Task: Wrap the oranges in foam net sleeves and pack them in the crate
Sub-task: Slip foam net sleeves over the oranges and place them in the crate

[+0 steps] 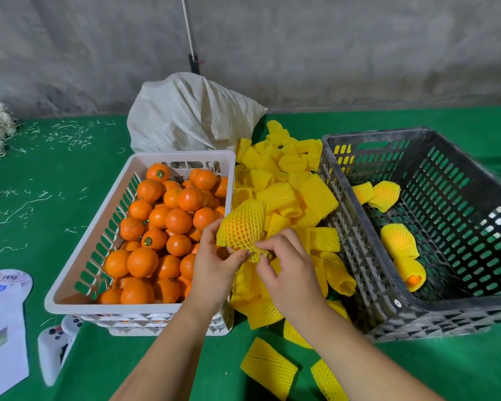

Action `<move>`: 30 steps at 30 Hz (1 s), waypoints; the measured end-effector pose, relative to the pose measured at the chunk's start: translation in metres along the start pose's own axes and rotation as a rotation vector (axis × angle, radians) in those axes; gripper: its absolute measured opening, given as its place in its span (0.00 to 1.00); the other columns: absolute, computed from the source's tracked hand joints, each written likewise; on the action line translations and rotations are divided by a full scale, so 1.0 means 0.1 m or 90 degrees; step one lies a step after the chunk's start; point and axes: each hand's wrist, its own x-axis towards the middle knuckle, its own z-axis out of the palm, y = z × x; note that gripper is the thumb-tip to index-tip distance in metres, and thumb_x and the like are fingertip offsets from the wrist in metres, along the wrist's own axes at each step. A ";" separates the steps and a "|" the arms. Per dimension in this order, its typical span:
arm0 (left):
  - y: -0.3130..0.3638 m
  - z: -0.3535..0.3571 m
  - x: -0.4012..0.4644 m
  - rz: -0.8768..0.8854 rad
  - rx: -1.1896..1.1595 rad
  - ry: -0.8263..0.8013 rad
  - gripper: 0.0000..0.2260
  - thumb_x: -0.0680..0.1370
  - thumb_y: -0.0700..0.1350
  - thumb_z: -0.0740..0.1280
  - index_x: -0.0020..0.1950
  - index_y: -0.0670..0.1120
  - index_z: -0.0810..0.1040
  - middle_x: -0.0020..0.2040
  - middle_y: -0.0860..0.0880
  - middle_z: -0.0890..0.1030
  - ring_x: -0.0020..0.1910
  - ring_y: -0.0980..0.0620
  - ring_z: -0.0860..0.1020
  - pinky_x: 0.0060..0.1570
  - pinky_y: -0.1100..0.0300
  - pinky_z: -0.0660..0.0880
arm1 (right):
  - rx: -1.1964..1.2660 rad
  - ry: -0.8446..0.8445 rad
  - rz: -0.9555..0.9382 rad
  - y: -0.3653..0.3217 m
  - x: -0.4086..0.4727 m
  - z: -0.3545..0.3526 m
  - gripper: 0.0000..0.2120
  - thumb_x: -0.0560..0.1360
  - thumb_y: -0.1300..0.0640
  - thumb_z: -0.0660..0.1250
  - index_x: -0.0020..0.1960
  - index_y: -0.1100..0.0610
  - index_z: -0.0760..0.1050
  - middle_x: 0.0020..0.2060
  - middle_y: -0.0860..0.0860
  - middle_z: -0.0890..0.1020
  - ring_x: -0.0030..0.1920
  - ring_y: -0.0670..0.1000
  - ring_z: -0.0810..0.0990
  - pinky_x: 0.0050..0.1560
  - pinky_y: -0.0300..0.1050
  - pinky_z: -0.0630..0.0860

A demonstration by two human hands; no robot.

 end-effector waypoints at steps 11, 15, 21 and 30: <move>-0.04 0.02 -0.03 0.103 0.325 -0.148 0.33 0.76 0.51 0.79 0.74 0.71 0.68 0.62 0.68 0.76 0.59 0.62 0.79 0.57 0.66 0.77 | 0.496 -0.045 0.505 -0.01 0.19 -0.07 0.36 0.75 0.52 0.76 0.78 0.45 0.62 0.68 0.46 0.78 0.67 0.51 0.78 0.68 0.59 0.75; -0.08 0.03 -0.06 0.072 0.241 -0.078 0.17 0.79 0.50 0.72 0.67 0.61 0.80 0.57 0.58 0.84 0.54 0.54 0.84 0.52 0.57 0.83 | 0.667 0.013 0.587 0.11 0.13 -0.11 0.50 0.68 0.52 0.79 0.78 0.33 0.52 0.72 0.49 0.74 0.68 0.58 0.77 0.70 0.67 0.71; -0.05 0.05 -0.07 0.028 0.098 -0.011 0.08 0.85 0.46 0.65 0.62 0.49 0.82 0.53 0.49 0.86 0.49 0.52 0.84 0.47 0.59 0.82 | 0.783 0.115 0.585 0.13 0.21 -0.04 0.35 0.73 0.49 0.76 0.75 0.43 0.65 0.65 0.55 0.80 0.59 0.56 0.84 0.59 0.60 0.80; -0.01 0.08 -0.11 0.077 0.211 -0.013 0.13 0.81 0.43 0.67 0.59 0.61 0.75 0.51 0.51 0.78 0.44 0.53 0.75 0.42 0.59 0.73 | 0.674 0.002 0.579 -0.02 0.11 0.16 0.38 0.76 0.55 0.75 0.79 0.45 0.60 0.69 0.49 0.78 0.66 0.51 0.79 0.68 0.54 0.71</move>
